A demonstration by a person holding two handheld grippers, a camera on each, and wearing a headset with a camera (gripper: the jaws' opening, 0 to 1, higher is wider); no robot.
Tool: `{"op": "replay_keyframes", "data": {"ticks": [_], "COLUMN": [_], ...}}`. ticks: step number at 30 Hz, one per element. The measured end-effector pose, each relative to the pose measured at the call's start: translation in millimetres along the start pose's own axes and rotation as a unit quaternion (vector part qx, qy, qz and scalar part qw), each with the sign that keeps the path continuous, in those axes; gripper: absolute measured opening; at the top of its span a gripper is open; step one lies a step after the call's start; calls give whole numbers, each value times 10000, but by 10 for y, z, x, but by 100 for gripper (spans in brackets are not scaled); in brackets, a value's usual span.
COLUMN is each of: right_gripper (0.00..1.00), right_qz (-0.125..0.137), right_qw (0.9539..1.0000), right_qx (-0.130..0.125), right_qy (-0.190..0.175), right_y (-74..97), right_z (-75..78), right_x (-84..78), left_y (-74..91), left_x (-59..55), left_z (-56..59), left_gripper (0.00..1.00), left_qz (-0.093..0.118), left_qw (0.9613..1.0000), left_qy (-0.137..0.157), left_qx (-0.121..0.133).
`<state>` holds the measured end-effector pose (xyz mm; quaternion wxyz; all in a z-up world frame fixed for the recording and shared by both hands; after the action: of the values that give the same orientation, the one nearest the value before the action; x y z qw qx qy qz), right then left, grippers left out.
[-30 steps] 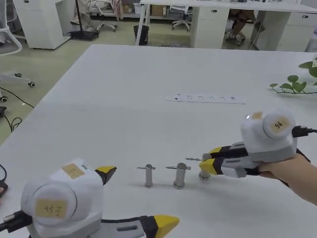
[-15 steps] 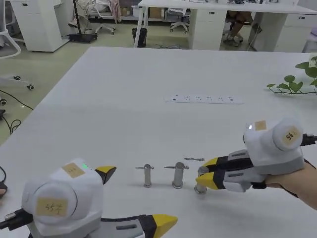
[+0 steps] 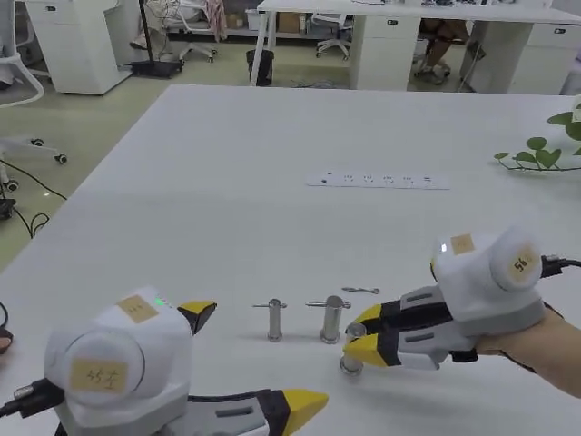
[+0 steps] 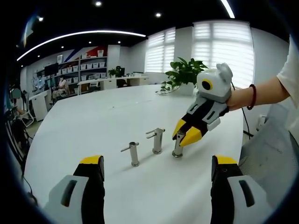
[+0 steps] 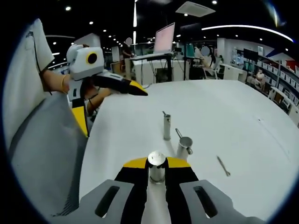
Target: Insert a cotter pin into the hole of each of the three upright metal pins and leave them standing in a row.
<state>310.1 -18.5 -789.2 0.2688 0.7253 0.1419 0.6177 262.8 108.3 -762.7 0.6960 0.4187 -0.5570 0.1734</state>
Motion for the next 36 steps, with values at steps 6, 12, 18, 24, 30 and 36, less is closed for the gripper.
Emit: {"op": "replay_keyframes", "data": {"ticks": [6, 12, 18, 24, 30, 36], "right_gripper": [13, 14, 14, 14, 15, 20], "right_qz": [-30, -145, -169, -162, -108, -43], "right_qw": [10000, 9997, 9992, 9989, 9991, 9993], "right_qx": [67, 108, 163, 142, 108, 115], "right_qy": [64, 173, 317, 409, 394, 341], "right_y": [-58, -90, -87, -82, -90, -83], "right_z": [-43, -81, -122, -129, -132, -136], "right_x": [-10, -65, -84, -89, -91, -61], "left_y": [0, 2, 5, 5, 9, 10], "left_x": [-7, -14, -22, -33, -39, -40], "left_z": [-10, -6, 3, 9, 13, 11], "left_gripper": [95, 95, 95, 95, 95, 95], "left_qz": [-19, -32, -49, -76, -84, -89], "left_qw": [10000, 10000, 10000, 10000, 10000, 10000], "left_qy": [23, 29, 30, 17, 18, -2], "left_qx": [19, 12, -6, -21, -28, -32]}}
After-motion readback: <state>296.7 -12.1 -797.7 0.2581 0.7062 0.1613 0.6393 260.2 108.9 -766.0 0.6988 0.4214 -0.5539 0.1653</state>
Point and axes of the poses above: the centre of the closed fingertips' face, and the gripper's own axes: y roughly backward along the fingers, z roughly to its right, x roughly out of its top, the point moved 4 cm from there along y, roughly backward along the fingers, and after that the axes turned 3 degrees about -y, right-handed, at the moved point
